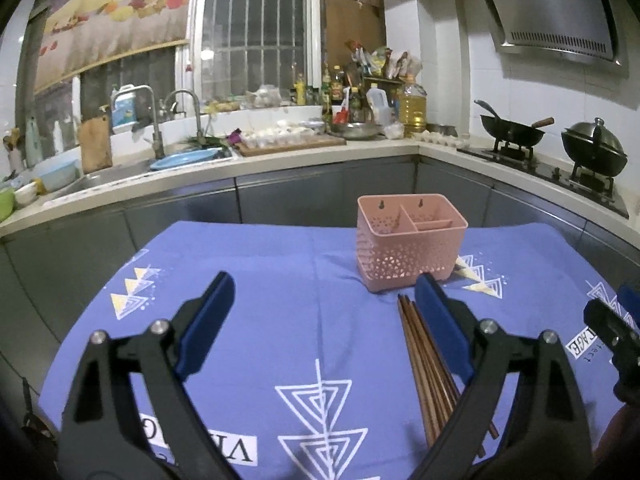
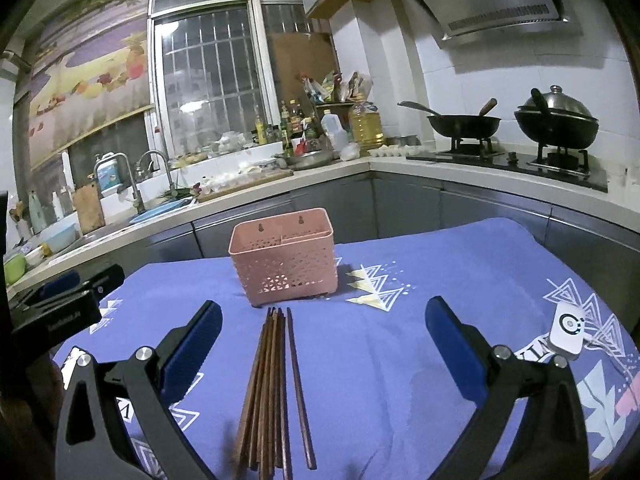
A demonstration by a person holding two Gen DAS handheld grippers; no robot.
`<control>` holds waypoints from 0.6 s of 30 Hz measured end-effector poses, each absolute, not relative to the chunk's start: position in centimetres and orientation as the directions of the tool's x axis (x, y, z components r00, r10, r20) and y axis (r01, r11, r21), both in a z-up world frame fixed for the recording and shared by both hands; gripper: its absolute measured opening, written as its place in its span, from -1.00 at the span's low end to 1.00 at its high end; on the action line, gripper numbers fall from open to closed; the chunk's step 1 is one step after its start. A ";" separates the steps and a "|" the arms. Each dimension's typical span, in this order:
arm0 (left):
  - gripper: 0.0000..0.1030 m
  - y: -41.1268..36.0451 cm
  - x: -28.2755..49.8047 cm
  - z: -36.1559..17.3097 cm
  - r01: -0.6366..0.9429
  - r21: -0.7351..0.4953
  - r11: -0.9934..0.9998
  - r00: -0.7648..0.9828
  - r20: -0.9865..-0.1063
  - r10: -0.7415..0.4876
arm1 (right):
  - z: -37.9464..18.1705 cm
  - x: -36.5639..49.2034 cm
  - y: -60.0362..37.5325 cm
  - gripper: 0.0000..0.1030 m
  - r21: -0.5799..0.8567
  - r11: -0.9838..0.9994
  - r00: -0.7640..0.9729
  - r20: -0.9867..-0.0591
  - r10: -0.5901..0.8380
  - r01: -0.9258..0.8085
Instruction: Organize utensils
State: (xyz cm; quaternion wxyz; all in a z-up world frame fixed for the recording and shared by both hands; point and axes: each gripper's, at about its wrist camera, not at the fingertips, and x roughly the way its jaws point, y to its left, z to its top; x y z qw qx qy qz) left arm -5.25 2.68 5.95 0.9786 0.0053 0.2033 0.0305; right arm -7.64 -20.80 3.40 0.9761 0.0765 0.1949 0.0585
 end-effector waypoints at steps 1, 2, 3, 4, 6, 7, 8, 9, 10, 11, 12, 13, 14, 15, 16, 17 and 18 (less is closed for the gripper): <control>0.70 2.7 -5.3 5.9 -0.057 0.022 0.998 0.916 -0.396 0.061 | 3.4 -7.6 -20.7 0.94 0.173 0.981 0.916 -0.373 0.148 -0.088; 0.70 2.7 -5.3 5.9 -0.058 0.022 0.998 0.917 -0.394 0.062 | 3.4 -7.6 -20.6 0.94 0.173 0.981 0.916 -0.373 0.150 -0.091; 0.70 2.6 -5.3 5.9 -0.059 0.025 0.998 0.918 -0.392 0.064 | 3.3 -7.6 -20.6 0.94 0.172 0.981 0.916 -0.372 0.150 -0.090; 0.70 2.6 -5.3 6.0 -0.060 0.030 0.998 0.919 -0.389 0.067 | 3.3 -7.6 -20.6 0.94 0.173 0.981 0.916 -0.372 0.149 -0.089; 0.71 2.3 -5.3 5.9 -0.060 0.043 0.997 0.919 -0.387 0.073 | 3.3 -7.6 -20.6 0.94 0.179 0.980 0.917 -0.371 0.150 -0.088; 0.70 2.0 -5.3 5.8 -0.059 0.047 0.997 0.918 -0.389 0.073 | 3.3 -7.6 -20.6 0.94 0.184 0.979 0.917 -0.370 0.149 -0.085; 0.71 1.9 -5.2 5.7 -0.056 0.049 0.997 0.917 -0.393 0.071 | 3.2 -7.6 -20.6 0.94 0.187 0.979 0.917 -0.371 0.149 -0.084; 0.71 1.9 -5.2 5.6 -0.053 0.050 0.997 0.915 -0.398 0.069 | 3.2 -7.6 -20.7 0.94 0.190 0.978 0.916 -0.371 0.149 -0.082; 0.71 1.7 -5.1 5.5 -0.051 0.053 0.997 0.913 -0.402 0.069 | 3.1 -7.6 -20.7 0.94 0.192 0.978 0.916 -0.372 0.149 -0.081; 0.71 1.6 -5.0 5.3 -0.050 0.057 0.997 0.912 -0.405 0.069 | 3.0 -7.6 -20.8 0.94 0.195 0.977 0.916 -0.372 0.149 -0.080; 0.71 1.5 -5.1 5.1 -0.049 0.060 0.997 0.911 -0.407 0.069 | 2.9 -7.6 -20.8 0.94 0.201 0.977 0.915 -0.375 0.150 -0.078; 0.71 1.4 -5.1 5.0 -0.048 0.064 0.997 0.910 -0.409 0.069 | 2.8 -7.6 -20.8 0.94 0.203 0.976 0.914 -0.376 0.150 -0.076; 0.71 1.3 -5.0 4.9 -0.046 0.068 0.997 0.909 -0.411 0.070 | 2.8 -7.5 -20.8 0.94 0.205 0.976 0.913 -0.379 0.149 -0.074; 0.71 1.1 -5.1 4.8 -0.046 0.072 0.996 0.909 -0.411 0.072 | 2.7 -7.4 -20.8 0.94 0.207 0.976 0.912 -0.381 0.148 -0.072; 0.71 1.0 -5.0 4.7 -0.046 0.076 0.996 0.908 -0.412 0.074 | 2.6 -7.5 -20.9 0.94 0.208 0.975 0.912 -0.383 0.149 -0.072; 0.71 1.0 -5.0 4.7 -0.047 0.079 0.996 0.907 -0.414 0.076 | 2.5 -7.4 -20.9 0.94 0.210 0.975 0.911 -0.386 0.149 -0.070; 0.71 0.9 -4.9 4.6 -0.047 0.083 0.995 0.906 -0.416 0.078 | 2.4 -7.3 -21.0 0.94 0.211 0.975 0.910 -0.388 0.149 -0.070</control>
